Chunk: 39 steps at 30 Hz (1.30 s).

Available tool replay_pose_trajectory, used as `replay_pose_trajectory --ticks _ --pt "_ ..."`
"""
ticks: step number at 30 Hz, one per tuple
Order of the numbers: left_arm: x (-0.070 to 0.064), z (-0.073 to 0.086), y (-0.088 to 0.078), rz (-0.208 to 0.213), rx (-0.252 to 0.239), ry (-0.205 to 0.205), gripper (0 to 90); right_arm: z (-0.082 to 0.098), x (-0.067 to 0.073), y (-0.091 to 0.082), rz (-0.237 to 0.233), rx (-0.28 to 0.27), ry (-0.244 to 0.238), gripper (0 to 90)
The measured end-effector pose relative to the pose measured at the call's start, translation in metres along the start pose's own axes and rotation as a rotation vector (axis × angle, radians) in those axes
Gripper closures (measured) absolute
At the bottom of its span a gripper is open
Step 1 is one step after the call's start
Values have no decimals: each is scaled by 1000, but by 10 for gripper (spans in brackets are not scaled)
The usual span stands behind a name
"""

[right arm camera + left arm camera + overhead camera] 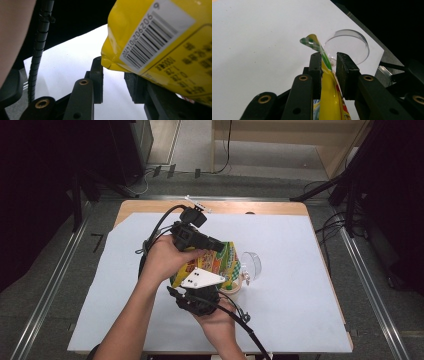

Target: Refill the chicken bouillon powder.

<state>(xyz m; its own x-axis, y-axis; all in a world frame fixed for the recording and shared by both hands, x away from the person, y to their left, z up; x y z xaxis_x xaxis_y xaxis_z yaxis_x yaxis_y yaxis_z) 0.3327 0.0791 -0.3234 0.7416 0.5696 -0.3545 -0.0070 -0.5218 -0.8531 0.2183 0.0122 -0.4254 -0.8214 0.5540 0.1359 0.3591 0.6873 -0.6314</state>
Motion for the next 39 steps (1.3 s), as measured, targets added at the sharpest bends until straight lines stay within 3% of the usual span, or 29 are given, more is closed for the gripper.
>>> replay_pose_trajectory --ticks 6,13,19,25,39 --pt "-2 3 2 -11 24 1 755 5 1 6 -14 -30 23 666" --pt "-2 5 2 -3 32 6 756 7 4 8 -30 -32 16 622" --pt "-2 5 0 -2 28 10 755 5 4 3 -40 -32 10 665" --pt "0 5 0 -1 21 6 745 3 4 1 -40 -17 8 644" --pt "7 11 2 19 71 3 747 6 7 9 -67 3 -40 565"
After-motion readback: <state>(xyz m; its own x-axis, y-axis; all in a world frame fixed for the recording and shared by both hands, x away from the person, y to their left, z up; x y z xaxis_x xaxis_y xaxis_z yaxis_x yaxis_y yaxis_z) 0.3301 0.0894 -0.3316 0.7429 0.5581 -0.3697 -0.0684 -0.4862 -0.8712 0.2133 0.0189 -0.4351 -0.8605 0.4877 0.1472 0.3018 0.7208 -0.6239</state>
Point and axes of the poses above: each handheld gripper's, and its own axes: y roughly forward along the jaws, z roughly out of its underside, x roughly to its left, the point moved 1 cm from there along y, roughly forward along the jaws, and after that the axes turned 14 degrees about x, right-handed, at the moved point
